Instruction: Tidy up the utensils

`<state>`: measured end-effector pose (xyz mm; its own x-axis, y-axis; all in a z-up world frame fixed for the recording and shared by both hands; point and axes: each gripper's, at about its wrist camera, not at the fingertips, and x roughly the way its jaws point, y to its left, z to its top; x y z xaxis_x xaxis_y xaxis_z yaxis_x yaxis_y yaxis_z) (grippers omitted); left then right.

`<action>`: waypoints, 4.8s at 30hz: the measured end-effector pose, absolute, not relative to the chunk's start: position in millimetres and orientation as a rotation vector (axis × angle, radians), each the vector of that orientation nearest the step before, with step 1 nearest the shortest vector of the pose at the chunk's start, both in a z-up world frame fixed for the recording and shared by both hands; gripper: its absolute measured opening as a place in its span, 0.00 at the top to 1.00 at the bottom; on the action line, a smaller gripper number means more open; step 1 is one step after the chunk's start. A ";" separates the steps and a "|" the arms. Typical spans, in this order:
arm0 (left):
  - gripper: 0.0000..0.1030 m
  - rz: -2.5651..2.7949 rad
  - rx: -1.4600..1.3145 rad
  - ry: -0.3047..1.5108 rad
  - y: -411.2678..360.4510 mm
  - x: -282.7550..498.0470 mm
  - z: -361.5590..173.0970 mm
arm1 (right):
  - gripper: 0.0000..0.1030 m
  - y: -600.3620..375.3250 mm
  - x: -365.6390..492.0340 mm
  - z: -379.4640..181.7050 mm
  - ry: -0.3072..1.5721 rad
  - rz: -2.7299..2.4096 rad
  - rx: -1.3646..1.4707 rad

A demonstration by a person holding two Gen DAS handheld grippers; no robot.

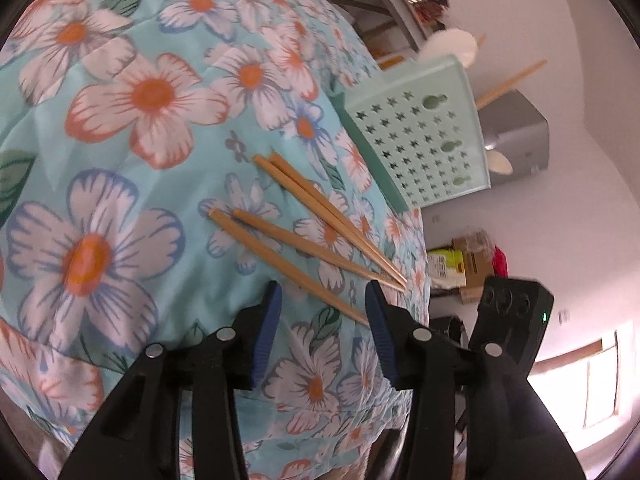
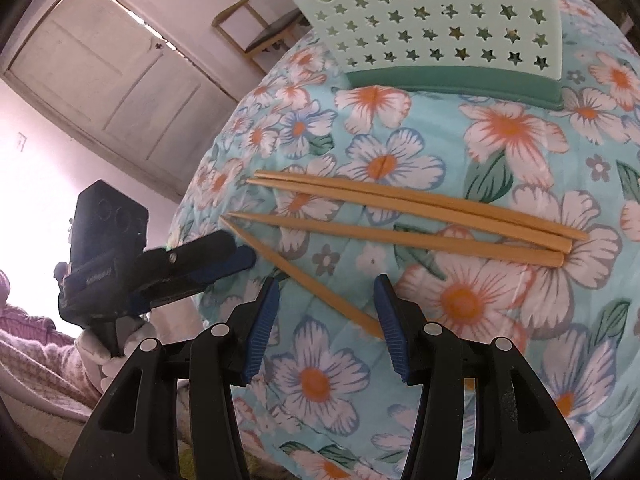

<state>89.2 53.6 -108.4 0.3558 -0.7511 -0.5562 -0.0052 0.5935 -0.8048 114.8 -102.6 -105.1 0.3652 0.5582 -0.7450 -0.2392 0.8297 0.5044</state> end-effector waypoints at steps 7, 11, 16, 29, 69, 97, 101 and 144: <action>0.59 -0.447 -0.934 1.150 56.0 94.8 -113.0 | 0.54 -101.6 110.4 -105.7 1.072 0.583 0.352; 0.60 -0.396 -0.955 1.171 55.2 96.5 -112.1 | 0.55 -92.8 107.8 -105.3 1.066 0.628 0.329; 0.70 -0.354 -0.919 1.184 51.8 96.5 -109.8 | 0.55 -87.1 103.6 -104.6 1.060 0.666 0.304; 0.87 -0.355 -0.947 1.205 62.1 95.8 -120.4 | 0.54 -108.0 88.0 -89.7 1.014 0.647 0.318; 0.86 -0.390 -0.960 1.202 69.8 92.9 -124.5 | 0.54 -123.7 94.8 -85.2 1.004 0.558 0.367; 0.86 -0.389 -0.960 1.202 70.3 93.1 -124.6 | 0.54 -122.8 94.2 -85.6 1.004 0.560 0.369; 0.86 -0.389 -0.959 1.202 70.0 93.1 -124.5 | 0.54 -122.9 94.2 -85.7 1.004 0.560 0.368; 0.86 -0.386 -0.960 1.202 70.4 92.2 -124.3 | 0.54 -120.1 96.3 -85.8 0.991 0.571 0.372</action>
<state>92.2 70.4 -124.3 0.3566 -0.7090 -0.6084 -0.2227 0.5679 -0.7924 96.3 -120.1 -85.8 0.4209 0.6065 -0.6746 -0.2800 0.7942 0.5393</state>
